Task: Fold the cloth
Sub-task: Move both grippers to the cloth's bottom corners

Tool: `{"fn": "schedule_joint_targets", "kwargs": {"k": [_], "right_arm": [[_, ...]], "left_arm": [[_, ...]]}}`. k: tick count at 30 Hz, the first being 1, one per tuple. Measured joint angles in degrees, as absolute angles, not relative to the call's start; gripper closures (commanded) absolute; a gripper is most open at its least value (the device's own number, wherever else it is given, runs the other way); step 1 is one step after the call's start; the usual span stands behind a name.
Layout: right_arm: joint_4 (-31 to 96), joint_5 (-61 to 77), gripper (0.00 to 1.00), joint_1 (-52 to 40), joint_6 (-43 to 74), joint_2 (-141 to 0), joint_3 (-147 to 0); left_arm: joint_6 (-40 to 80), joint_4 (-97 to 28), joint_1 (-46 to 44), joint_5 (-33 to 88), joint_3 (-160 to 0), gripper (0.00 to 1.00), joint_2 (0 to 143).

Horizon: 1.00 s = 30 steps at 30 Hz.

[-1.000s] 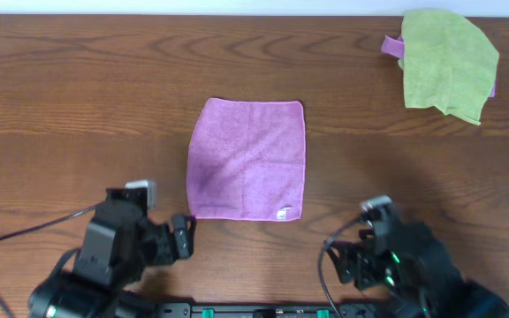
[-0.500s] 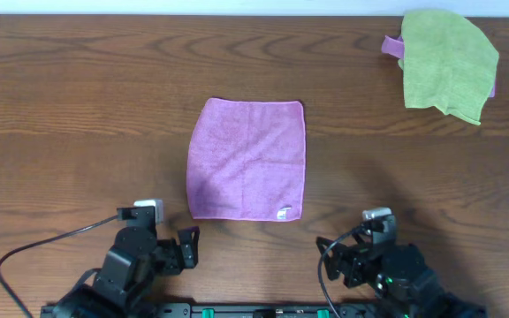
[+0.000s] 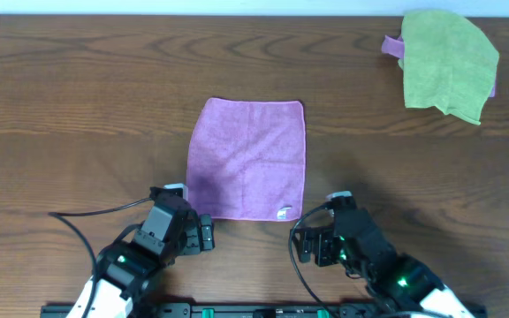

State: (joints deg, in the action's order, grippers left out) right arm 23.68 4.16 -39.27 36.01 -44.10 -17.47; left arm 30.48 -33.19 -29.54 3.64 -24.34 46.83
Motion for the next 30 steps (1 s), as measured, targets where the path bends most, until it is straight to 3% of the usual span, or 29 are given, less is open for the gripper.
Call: {"fn": "schedule_joint_targets", "kwargs": {"k": [14,17,18,21,30], "right_arm": [[23.0,8.4,0.01,-39.3,38.6,-48.4,-17.6],[22.1,8.6,0.01,-39.2,38.8,-48.4,-17.6],[20.8,8.6,0.01,-39.2,38.9,-48.4,-17.6],[19.6,8.5,0.01,-39.2,38.9,-48.4,-17.7],[23.4,8.6,0.01,-39.3,39.0,-48.4,-17.8]], "left_arm": [[31.7,-29.1,-29.5,8.4,-24.3,0.05,48.3],[31.7,-26.9,-29.5,8.4,-24.3,0.00,48.3],[31.8,-26.2,-29.5,8.5,-24.3,0.06,48.3],[32.4,-24.9,-29.5,8.6,-24.3,0.02,48.3],[33.2,-28.7,-29.5,8.5,-24.3,0.05,48.3]]}}
